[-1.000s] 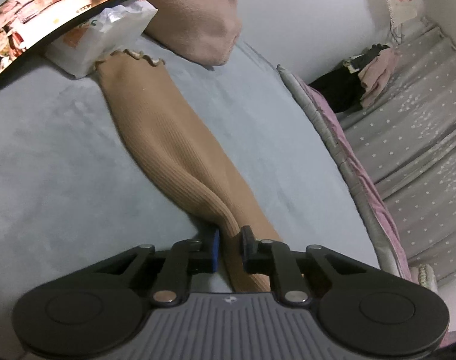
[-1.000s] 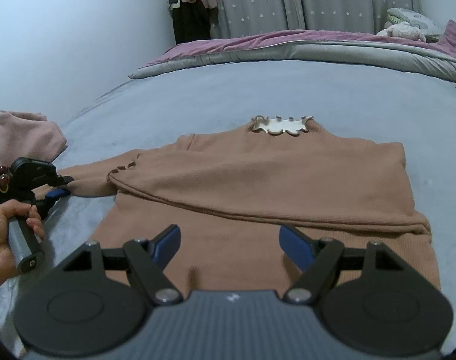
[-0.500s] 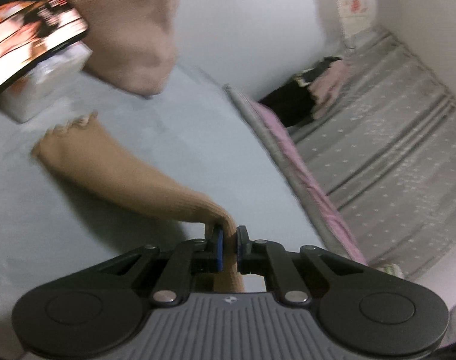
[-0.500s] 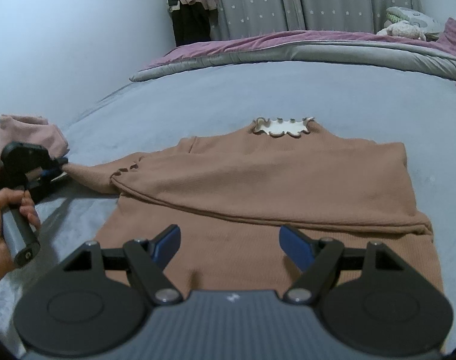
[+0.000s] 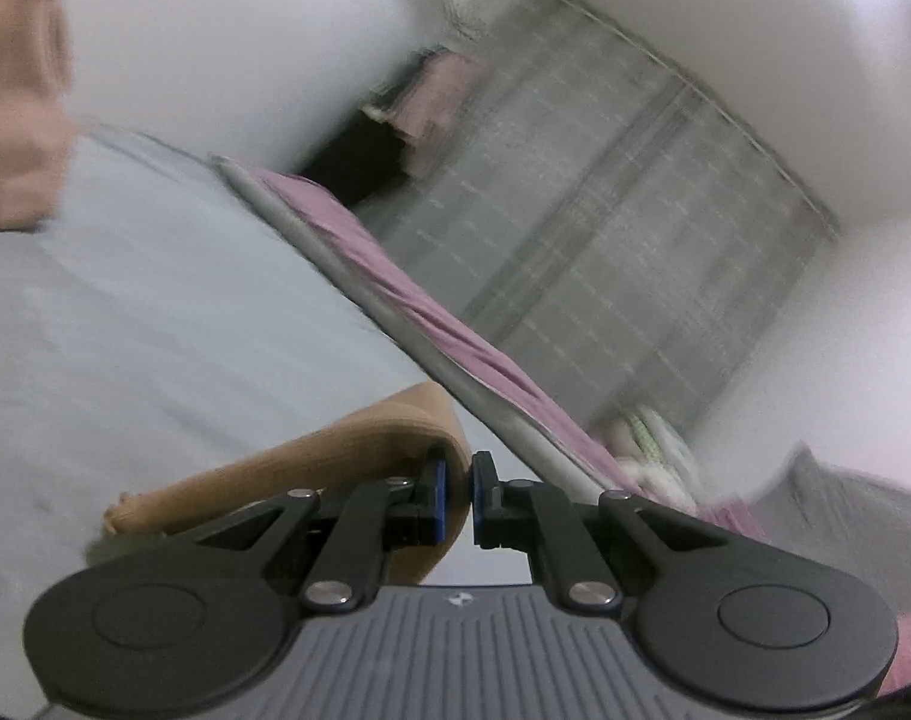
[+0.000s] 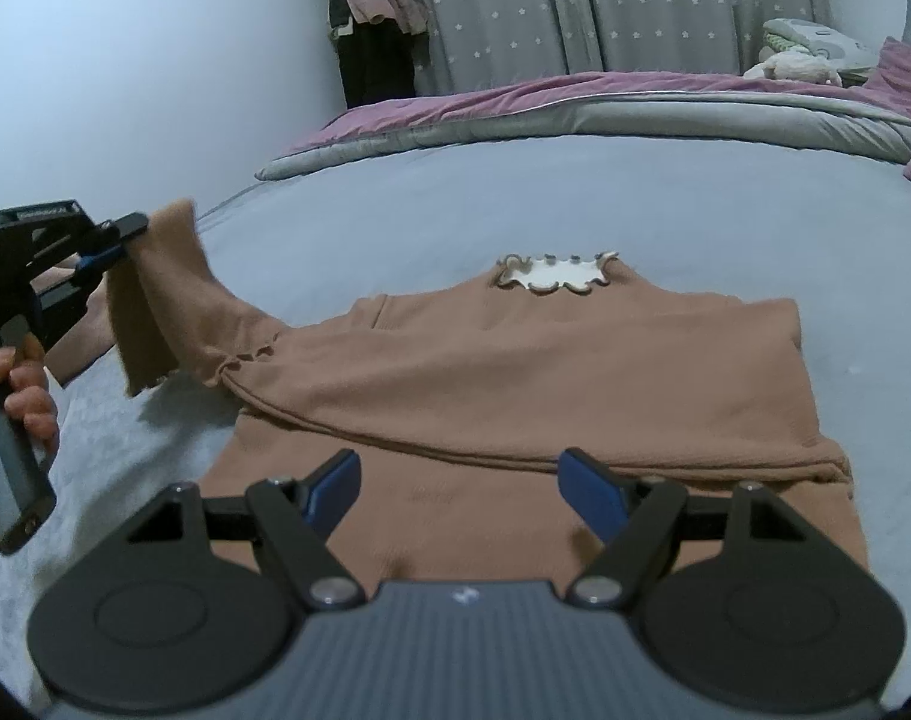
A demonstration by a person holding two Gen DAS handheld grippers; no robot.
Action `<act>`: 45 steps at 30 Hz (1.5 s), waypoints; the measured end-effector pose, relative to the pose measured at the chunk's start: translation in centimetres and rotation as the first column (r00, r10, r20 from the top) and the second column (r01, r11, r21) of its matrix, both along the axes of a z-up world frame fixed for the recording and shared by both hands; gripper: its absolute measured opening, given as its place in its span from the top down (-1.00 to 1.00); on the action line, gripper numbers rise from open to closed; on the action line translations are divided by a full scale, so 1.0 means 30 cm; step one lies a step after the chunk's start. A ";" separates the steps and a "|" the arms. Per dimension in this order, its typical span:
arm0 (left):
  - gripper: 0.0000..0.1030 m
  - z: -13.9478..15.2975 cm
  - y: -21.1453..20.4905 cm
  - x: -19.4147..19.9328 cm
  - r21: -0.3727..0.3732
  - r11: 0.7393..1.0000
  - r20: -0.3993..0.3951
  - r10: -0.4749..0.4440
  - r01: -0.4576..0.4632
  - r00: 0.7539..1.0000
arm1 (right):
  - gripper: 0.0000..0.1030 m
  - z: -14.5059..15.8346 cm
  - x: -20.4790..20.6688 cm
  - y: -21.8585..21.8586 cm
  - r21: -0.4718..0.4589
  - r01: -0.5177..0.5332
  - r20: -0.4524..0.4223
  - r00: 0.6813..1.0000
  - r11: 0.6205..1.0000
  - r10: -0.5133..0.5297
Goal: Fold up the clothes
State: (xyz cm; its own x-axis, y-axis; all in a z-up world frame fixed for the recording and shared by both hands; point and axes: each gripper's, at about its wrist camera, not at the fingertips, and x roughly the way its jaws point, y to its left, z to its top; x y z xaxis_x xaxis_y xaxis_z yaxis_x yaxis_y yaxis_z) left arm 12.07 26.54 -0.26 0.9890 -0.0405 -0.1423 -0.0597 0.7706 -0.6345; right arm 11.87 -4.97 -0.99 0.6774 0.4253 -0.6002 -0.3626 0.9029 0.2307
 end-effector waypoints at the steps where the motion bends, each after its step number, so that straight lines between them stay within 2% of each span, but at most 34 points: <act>1: 0.87 0.001 -0.025 0.013 0.023 0.999 -0.013 -0.045 0.045 0.999 | -0.47 0.001 0.001 -0.001 0.001 0.001 0.001 1.000 1.000 -0.001; 4: 0.87 -0.012 -0.098 0.041 0.080 0.986 -0.059 -0.142 0.146 0.988 | -0.47 0.002 0.002 -0.004 0.003 0.005 0.002 1.000 1.000 -0.005; 7: 0.87 -0.047 -0.160 0.073 0.111 0.966 -0.132 -0.220 0.235 0.966 | -0.47 0.003 0.005 -0.007 0.003 0.009 0.002 1.000 1.000 -0.009; 11: 0.86 -0.115 -0.218 0.102 0.121 0.943 -0.243 -0.275 0.310 0.930 | -0.47 0.007 0.005 -0.015 0.009 0.019 0.004 1.000 1.000 -0.019; 14: 0.86 -0.148 -0.240 0.110 0.119 0.935 -0.298 -0.287 0.334 0.910 | -0.47 0.007 0.008 -0.019 0.011 0.025 0.003 1.000 1.000 -0.025; 18: 0.86 -0.188 -0.248 0.123 0.083 0.928 -0.360 -0.313 0.364 0.879 | -0.47 0.006 0.012 -0.024 0.015 0.032 0.001 0.999 0.999 -0.032; 21: 0.82 -0.191 -0.236 0.118 0.059 0.922 -0.375 -0.334 0.382 0.865 | -0.47 0.005 0.014 -0.025 0.020 0.034 -0.003 0.999 0.999 -0.034; 24: 0.66 -0.150 -0.205 0.109 0.001 0.917 -0.388 -0.367 0.399 0.846 | -0.47 0.007 0.023 -0.029 0.053 0.029 -0.020 0.999 0.998 -0.028; 27: 0.48 -0.093 -0.156 0.076 -0.062 0.920 -0.393 -0.378 0.386 0.838 | -0.47 0.016 0.040 -0.031 0.101 0.017 -0.039 0.999 0.995 -0.014; 29: 0.40 -0.052 -0.121 0.046 -0.073 0.930 -0.394 -0.359 0.360 0.846 | -0.47 0.033 0.048 -0.019 0.104 0.011 -0.033 0.999 0.995 -0.008; 32: 0.39 -0.021 -0.058 0.022 -0.086 0.952 -0.407 -0.302 0.293 0.862 | -0.47 0.061 0.060 0.012 0.099 -0.009 -0.021 1.000 0.995 0.011; 34: 0.38 -0.020 -0.014 0.006 -0.104 0.965 -0.422 -0.263 0.242 0.868 | -0.47 0.080 0.069 0.047 0.091 -0.030 -0.013 0.999 0.995 0.032; 36: 0.36 -0.027 0.017 -0.001 -0.114 0.972 -0.446 -0.236 0.206 0.863 | -0.46 0.099 0.077 0.091 0.077 -0.055 -0.002 0.998 0.996 0.056; 40: 0.32 -0.047 0.047 0.000 -0.139 0.977 -0.486 -0.211 0.163 0.848 | -0.46 0.123 0.099 0.186 0.047 -0.102 0.013 0.995 0.994 0.102; 45: 0.32 -0.077 0.096 -0.020 -0.182 0.980 -0.495 -0.162 0.080 0.854 | -0.45 0.128 0.135 0.311 0.002 -0.156 0.018 0.988 0.988 0.156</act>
State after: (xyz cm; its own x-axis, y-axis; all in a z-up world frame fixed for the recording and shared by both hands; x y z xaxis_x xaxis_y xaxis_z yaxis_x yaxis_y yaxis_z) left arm 11.48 29.40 -2.58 0.7680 -0.2162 -0.6029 -0.3157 0.6913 -0.6500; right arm 15.93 4.36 2.86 0.6129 0.5286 -0.5874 -0.5031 0.8342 0.2258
